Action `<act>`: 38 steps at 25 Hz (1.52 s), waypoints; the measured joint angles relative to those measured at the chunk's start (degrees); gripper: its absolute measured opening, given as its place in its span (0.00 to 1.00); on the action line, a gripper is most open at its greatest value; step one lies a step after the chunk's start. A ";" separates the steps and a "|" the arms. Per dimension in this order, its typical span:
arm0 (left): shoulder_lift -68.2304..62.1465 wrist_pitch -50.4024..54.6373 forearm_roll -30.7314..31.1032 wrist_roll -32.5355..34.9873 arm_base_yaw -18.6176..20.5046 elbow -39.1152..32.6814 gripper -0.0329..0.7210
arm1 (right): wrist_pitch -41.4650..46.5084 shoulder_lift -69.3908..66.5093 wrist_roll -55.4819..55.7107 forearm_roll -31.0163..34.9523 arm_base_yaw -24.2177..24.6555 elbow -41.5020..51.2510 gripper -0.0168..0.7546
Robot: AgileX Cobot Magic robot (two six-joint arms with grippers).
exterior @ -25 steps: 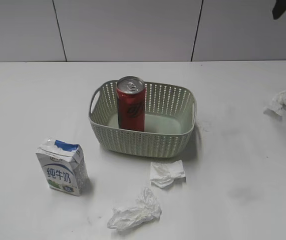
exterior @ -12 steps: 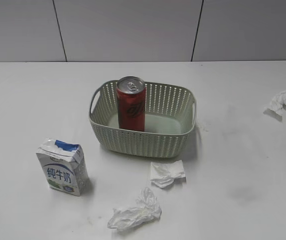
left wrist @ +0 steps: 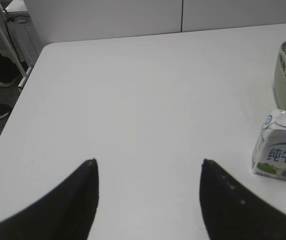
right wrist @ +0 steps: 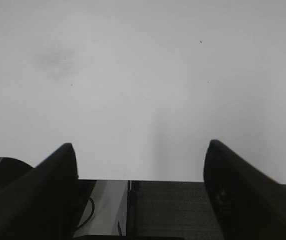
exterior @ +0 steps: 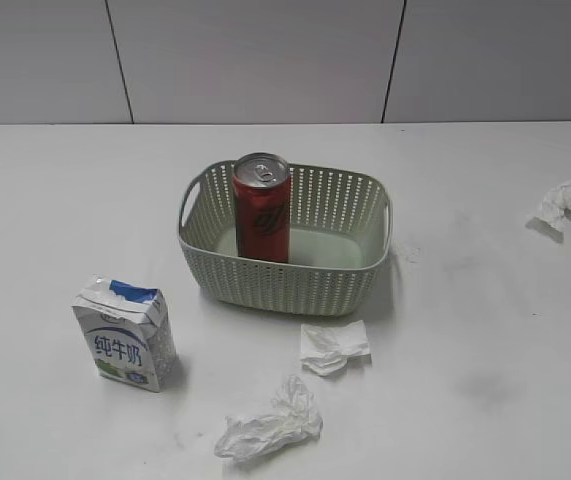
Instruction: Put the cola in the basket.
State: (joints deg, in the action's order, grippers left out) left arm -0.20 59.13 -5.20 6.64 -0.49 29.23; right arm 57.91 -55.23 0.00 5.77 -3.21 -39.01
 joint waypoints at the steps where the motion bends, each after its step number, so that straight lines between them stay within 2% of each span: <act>1: 0.00 0.00 0.00 0.00 0.00 0.00 0.69 | -0.22 1.99 0.00 0.00 0.00 1.50 0.79; 7: 0.00 0.00 0.00 0.00 0.00 0.00 0.69 | -1.39 12.37 0.00 0.00 0.00 7.52 0.79; 13: 0.00 0.00 0.00 0.00 0.00 0.00 0.69 | 0.93 20.67 -0.31 -0.02 0.00 9.76 0.79; 38: 0.00 0.00 0.00 0.00 0.00 0.00 0.69 | 1.55 52.49 -0.36 -0.02 0.00 9.91 0.79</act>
